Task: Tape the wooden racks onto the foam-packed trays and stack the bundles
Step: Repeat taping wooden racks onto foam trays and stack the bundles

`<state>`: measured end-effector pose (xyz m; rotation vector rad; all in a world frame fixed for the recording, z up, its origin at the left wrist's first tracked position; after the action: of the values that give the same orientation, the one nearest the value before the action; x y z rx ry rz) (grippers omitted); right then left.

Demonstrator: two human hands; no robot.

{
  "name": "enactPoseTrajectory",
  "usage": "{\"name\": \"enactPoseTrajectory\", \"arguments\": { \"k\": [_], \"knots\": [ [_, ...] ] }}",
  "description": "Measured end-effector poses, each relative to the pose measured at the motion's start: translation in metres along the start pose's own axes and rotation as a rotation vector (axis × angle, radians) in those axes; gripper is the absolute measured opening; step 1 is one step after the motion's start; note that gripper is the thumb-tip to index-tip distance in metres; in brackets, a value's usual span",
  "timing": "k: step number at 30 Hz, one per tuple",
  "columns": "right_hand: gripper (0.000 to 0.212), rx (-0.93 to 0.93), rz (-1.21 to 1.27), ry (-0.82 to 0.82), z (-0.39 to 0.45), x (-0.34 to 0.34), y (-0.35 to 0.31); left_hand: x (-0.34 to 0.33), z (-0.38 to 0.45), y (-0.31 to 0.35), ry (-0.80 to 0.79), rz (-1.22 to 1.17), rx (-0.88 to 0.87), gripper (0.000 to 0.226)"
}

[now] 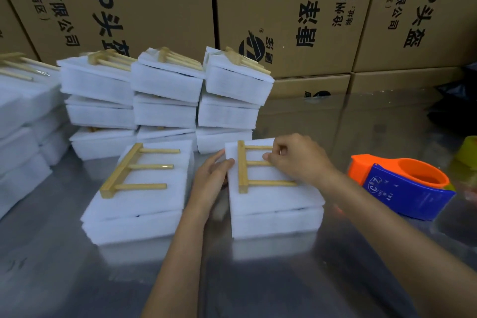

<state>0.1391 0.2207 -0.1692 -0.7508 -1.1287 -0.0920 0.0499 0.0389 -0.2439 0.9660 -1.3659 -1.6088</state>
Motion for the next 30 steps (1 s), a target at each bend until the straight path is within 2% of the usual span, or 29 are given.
{"name": "enactPoseTrajectory", "arguments": {
  "k": [4,6,11,17,21,24,26,28,30],
  "knots": [
    [0.022,-0.078,0.363,0.158,-0.004,0.014,0.022,0.029,0.007,-0.005,0.036,-0.033,0.059,0.022],
    [0.012,-0.187,0.603,0.202,-0.006,0.016,0.042,0.042,0.012,-0.003,0.082,-0.026,0.012,0.019],
    [0.020,-0.473,0.926,-0.071,-0.025,-0.030,0.077,0.072,0.022,-0.002,0.354,0.126,-0.107,0.033],
    [0.017,-0.513,1.062,-0.111,-0.027,-0.033,0.089,0.122,0.026,-0.008,0.591,0.154,-0.084,0.034],
    [0.011,-0.451,0.989,-0.035,-0.028,-0.024,0.086,0.116,0.023,0.000,0.587,0.236,-0.100,0.032],
    [0.013,-0.260,0.787,0.269,-0.034,0.012,0.075,0.073,0.014,0.010,0.422,0.232,-0.149,0.021],
    [0.015,-0.214,0.445,0.552,-0.047,0.046,0.079,0.040,0.008,0.014,0.284,0.235,-0.176,0.020],
    [0.022,-0.322,0.150,0.754,-0.059,0.074,0.102,0.009,0.003,0.013,0.132,0.222,-0.154,0.031],
    [0.035,-0.480,-0.024,0.805,-0.065,0.090,0.132,-0.018,-0.002,0.004,-0.034,0.140,-0.053,0.061]
  ]
}}
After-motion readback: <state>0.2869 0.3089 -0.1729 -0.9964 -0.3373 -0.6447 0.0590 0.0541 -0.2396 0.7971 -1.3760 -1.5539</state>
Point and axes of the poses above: each hand's wrist, its own z-axis towards the middle knuckle, its own x-axis out of the back of the hand, y = z × x, the point moved 8 cm from there along z, towards the middle knuckle, and after that the axes turned 10 degrees about -x, right-handed, at the moved point
